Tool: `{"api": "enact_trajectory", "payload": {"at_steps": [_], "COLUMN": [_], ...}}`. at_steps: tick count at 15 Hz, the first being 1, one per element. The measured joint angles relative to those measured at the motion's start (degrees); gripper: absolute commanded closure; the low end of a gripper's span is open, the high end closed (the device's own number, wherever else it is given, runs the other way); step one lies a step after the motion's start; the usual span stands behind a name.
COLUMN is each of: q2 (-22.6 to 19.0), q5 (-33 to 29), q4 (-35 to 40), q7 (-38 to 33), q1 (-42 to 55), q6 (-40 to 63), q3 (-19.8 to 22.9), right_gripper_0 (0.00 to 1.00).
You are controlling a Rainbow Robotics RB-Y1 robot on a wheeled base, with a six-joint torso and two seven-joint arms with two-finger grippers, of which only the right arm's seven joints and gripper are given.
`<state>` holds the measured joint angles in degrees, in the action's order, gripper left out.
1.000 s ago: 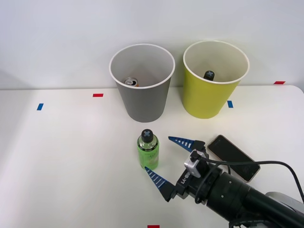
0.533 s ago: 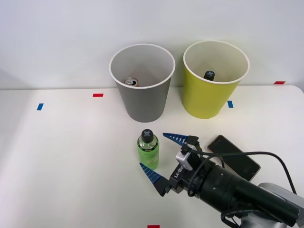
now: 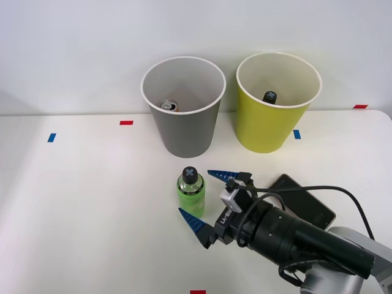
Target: Put cans in the gray bin, plastic bottles in the light green bin
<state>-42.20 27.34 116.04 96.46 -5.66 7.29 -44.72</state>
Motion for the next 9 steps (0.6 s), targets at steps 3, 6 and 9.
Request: {"api": "enact_trajectory", "payload": {"at_steps": [3, 6, 9], "q2": [1.3, 2.9, 3.5], "q5": [-0.4, -1.0, -2.2], "q4": [-0.1, -0.2, -0.8], "q7": [-0.2, -0.2, -0.7], "q1": [-0.3, -0.6, -1.2], "q6": [2.1, 5.2, 5.5], "q3": [0.3, 1.4, 1.7], "right_gripper_0": [0.00, 0.00, 0.00]}}
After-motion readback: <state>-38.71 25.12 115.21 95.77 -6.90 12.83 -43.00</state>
